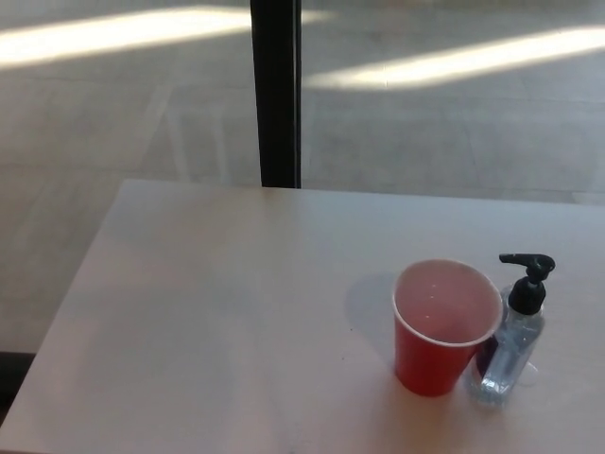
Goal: The robot uses its right hand fist to press the hand soap kept in the middle of the table to get liquid hand soap out
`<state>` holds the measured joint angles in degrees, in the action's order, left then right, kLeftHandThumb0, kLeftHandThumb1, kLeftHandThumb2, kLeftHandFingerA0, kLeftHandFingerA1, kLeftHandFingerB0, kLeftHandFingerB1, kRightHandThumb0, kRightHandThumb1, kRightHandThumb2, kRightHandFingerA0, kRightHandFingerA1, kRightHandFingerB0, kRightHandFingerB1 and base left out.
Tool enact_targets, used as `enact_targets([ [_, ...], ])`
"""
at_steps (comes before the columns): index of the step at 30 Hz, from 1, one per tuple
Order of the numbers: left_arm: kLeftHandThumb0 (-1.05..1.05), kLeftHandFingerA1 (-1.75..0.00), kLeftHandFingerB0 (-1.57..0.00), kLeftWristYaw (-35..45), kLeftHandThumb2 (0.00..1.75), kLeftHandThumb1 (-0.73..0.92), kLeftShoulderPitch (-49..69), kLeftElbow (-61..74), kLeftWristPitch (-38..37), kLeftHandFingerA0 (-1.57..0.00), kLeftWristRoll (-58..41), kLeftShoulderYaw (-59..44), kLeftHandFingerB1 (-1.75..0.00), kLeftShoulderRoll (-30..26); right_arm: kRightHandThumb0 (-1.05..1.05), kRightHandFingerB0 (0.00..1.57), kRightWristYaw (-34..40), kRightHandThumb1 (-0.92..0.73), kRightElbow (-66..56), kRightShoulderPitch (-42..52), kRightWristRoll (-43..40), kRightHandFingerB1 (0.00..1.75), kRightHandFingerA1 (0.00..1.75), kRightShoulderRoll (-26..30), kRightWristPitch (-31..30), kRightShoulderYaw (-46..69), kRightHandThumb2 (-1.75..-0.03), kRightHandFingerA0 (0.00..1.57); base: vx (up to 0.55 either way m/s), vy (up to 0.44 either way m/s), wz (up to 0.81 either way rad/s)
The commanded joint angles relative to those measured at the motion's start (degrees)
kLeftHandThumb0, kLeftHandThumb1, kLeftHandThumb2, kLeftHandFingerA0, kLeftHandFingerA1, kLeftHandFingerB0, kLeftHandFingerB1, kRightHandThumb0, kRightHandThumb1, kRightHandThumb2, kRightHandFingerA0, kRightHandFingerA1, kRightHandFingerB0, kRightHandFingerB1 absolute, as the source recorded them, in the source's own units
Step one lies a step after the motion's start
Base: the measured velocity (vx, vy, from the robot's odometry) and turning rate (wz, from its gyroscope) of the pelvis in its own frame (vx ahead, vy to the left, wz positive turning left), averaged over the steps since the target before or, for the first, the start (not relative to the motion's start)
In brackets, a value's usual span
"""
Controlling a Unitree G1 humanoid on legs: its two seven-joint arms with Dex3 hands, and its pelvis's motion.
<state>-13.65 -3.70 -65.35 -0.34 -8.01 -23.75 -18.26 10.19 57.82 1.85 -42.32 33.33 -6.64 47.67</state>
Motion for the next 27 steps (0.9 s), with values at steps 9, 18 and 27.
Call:
enact_targets([
  [9,-0.43,-1.27,-0.21,-0.4,1.21,0.92,-1.2,-0.3,0.3,-0.41,-1.8,-1.7,-1.04,-0.5,-0.38,0.86,-4.1,-0.41,-1.1,-1.9,3.8,1.04,1.56,-2.6,3.3,-1.9,-0.93,1.09,0.00,0.000,0.00],
  [18,-0.40,-1.28,-0.21,-1.0,1.21,0.92,-2.0,-1.0,0.1,-0.46,-1.7,-1.5,-1.01,-0.2,-0.35,0.83,-4.8,-0.41,-4.7,-2.0,4.1,1.01,1.56,-3.1,-0.1,-1.8,-0.92,1.14,0.00,0.000,0.00],
  [27,-0.51,-1.27,-0.27,-2.7,1.19,0.92,-6.8,1.6,4.6,-0.36,-2.3,-2.1,-1.15,-2.0,-0.41,0.66,-3.3,-0.43,-6.9,-4.7,5.5,0.83,1.23,0.8,-6.8,-2.7,-1.03,1.20,0.00,0.000,0.00],
])
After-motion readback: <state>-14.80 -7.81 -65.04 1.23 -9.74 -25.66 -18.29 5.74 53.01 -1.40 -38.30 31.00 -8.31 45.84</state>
